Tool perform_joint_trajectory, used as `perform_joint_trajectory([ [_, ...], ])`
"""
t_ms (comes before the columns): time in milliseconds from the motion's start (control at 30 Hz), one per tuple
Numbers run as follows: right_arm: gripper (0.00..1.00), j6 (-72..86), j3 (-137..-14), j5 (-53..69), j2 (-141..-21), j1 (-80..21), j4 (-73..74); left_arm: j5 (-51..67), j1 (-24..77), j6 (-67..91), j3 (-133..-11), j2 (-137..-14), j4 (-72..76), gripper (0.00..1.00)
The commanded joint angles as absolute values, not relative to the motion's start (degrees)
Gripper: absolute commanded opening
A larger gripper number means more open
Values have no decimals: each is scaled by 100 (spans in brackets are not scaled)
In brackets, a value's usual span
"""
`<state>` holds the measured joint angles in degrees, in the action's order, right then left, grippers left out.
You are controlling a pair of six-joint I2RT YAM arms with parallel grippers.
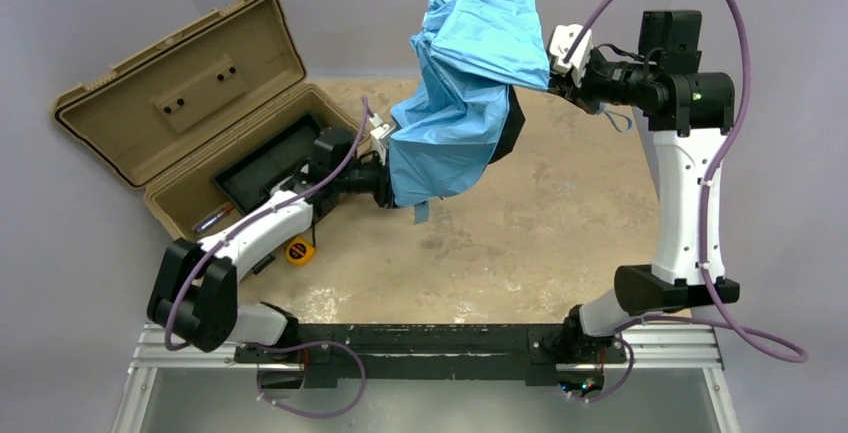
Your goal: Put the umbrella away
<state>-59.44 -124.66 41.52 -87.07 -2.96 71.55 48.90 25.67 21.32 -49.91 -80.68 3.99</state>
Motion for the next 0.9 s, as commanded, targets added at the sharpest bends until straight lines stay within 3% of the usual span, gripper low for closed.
perform_joint_trajectory([
  [0,0,-5551,-12757,4393,-8550,-297,6926,5101,2637,1991,-4822,-7354,943,26],
  [867,0,-5133,-13202,4655,-8545,-298,6902,4438,3064,473,-4063,-7185,758,32],
])
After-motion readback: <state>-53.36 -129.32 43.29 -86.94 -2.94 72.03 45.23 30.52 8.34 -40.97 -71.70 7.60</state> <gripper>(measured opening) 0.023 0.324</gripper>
